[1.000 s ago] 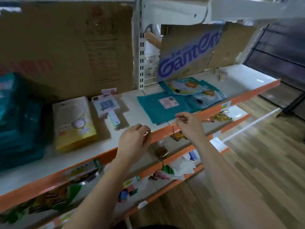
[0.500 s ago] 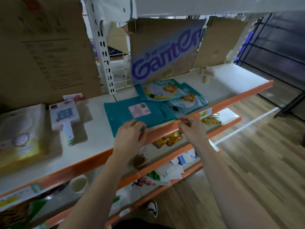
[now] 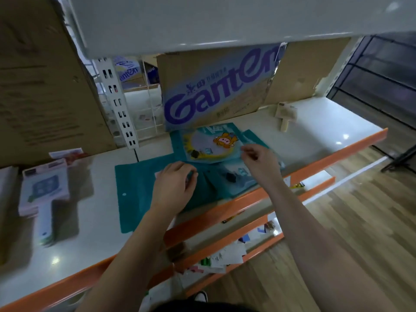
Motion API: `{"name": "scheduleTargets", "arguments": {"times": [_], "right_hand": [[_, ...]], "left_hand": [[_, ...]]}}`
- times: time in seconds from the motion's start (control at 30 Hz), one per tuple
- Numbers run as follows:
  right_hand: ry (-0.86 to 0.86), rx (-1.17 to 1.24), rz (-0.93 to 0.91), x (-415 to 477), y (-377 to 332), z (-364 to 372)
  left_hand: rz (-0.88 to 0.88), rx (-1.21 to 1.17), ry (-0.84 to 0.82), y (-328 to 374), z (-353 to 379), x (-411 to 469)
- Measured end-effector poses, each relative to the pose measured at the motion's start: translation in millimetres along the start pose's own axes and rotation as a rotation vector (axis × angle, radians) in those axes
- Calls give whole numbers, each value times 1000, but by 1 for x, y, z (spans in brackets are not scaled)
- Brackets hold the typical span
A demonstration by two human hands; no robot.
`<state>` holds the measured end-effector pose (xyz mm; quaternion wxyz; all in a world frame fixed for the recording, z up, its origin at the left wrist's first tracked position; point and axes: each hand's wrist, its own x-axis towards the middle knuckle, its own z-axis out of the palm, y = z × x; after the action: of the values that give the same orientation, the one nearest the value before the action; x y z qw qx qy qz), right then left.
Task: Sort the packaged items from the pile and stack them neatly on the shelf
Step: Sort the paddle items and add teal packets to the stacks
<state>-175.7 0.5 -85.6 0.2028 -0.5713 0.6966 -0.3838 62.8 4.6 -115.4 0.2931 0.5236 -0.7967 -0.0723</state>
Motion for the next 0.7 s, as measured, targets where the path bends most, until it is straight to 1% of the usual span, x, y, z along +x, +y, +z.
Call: {"name": "scheduleTargets", "arguments": {"times": [0.13, 0.2, 0.27, 0.37, 0.43, 0.6, 0.63, 0.7], "right_hand": [[-104, -61, -81, 44, -1, 13], [-172, -129, -134, 70, -1, 21], [-287, -236, -191, 97, -2, 28], [-451, -352, -246, 131, -6, 37], [-520, -386, -272, 146, -6, 44], [-741, -462, -367, 174, 7, 62], [-759, -481, -376, 179, 10, 64], [-744, -509, -391, 186, 14, 66]], "left_hand": [[-51, 14, -17, -4, 3, 3], [-65, 35, -17, -4, 4, 4], [-98, 65, -3, -1, 6, 3], [-194, 111, 35, 12, 9, -1], [-257, 143, 52, 23, 13, -3], [-348, 172, 113, 47, 28, -7], [-366, 170, 122, 52, 31, -7], [-395, 160, 149, 62, 38, -9]]}}
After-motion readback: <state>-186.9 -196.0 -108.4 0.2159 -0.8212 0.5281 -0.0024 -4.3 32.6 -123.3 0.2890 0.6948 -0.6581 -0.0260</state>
